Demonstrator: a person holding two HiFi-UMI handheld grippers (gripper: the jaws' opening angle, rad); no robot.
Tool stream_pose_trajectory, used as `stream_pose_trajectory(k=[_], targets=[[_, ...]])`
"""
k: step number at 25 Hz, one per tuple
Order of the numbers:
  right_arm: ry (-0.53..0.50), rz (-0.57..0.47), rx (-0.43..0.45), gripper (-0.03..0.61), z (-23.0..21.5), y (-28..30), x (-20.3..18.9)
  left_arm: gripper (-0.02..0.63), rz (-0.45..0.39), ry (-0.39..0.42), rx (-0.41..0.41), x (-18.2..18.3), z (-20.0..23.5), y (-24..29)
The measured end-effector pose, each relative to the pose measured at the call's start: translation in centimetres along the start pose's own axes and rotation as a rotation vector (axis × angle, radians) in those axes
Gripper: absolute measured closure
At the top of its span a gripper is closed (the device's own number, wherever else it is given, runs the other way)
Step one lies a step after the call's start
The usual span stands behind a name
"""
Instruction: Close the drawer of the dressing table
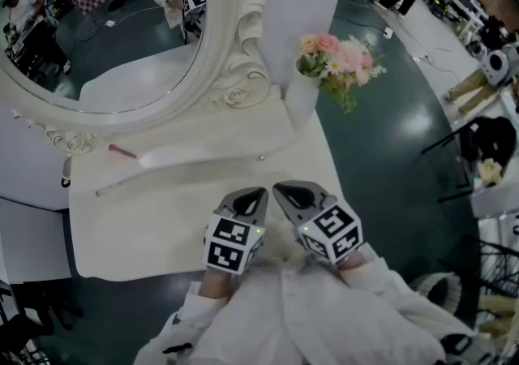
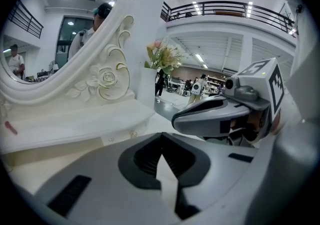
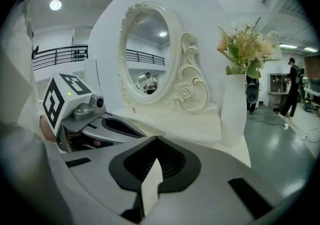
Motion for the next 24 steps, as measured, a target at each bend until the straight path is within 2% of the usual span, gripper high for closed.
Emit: stream_pose_trajectory(k=[7, 24], targets=[[-0.001, -0.015, 0.026, 0.572, 0.55, -0.01, 0.58, 0.606, 0.009, 0.006, -0.005, -0.18, 0.04, -0.04], [0.013, 0.007, -0.004, 0.572, 0.52, 0.06, 0.28, 0.606, -0.004, -0.026, -0.016, -0.27, 0.48, -0.25]])
Point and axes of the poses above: the fingertips, and each gripper's own axes: y forward along the fingers, z to its left, x out of its top, the point moved 8 cm from there along -y, backward along the fingers, and after that the axes turned 12 degrees about x, right-handed, at the moved point
